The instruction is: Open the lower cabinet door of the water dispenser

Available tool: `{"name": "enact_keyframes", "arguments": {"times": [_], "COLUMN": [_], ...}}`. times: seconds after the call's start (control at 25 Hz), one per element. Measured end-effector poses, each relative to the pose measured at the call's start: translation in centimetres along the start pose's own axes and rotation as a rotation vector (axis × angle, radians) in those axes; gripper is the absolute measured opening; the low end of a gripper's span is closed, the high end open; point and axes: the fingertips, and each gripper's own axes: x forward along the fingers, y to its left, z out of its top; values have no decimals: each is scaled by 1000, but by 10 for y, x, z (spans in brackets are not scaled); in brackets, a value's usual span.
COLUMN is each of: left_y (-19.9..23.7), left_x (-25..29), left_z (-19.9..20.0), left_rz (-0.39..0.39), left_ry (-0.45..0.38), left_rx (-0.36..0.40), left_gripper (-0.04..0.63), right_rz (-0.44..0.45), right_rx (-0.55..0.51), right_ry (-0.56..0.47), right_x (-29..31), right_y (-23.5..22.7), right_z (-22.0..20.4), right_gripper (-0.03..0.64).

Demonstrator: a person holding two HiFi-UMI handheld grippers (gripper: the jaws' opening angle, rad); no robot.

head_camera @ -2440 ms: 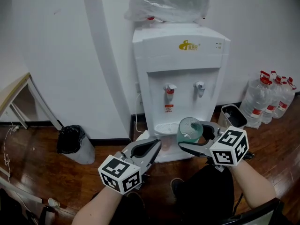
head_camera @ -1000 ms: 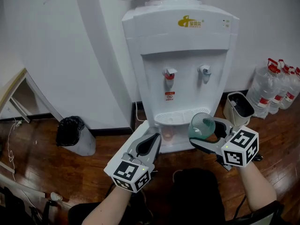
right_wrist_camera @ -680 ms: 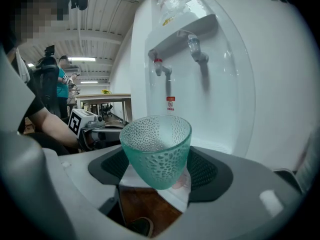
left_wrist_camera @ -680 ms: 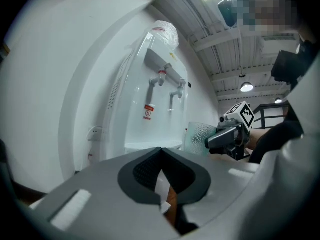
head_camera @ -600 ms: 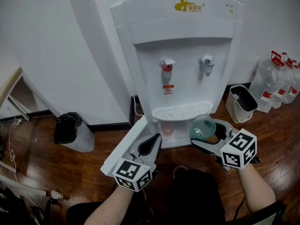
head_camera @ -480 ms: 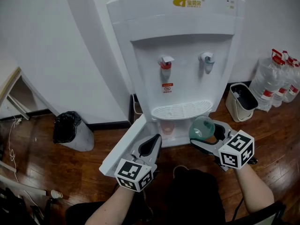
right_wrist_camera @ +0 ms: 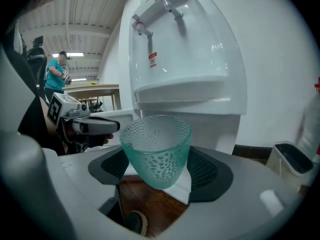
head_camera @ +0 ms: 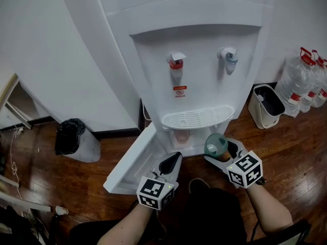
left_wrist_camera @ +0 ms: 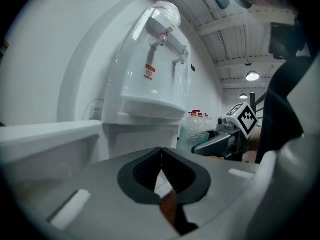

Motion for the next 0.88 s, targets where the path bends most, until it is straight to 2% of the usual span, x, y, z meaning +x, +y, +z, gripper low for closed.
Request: {"name": "enact_keyframes", "arguments": {"times": [0.24, 0.56, 0.88], "left_y": [0, 14, 26], "left_x": [18, 34, 41], "left_z": [-32, -62, -90], "left_rz": [-19, 37, 64], "left_ry": [77, 137, 165], "left_rx": [-2, -33, -69], "left_gripper": [1, 1, 1], "right_rz": [-86, -158, -167], "right_rx": [-3, 70, 80], "right_ry": [41, 63, 70], "right_x": [22, 48, 67], "right_y": [-12, -29, -35], "right_z": [-42, -84, -105], "right_gripper": [367, 367, 366]}}
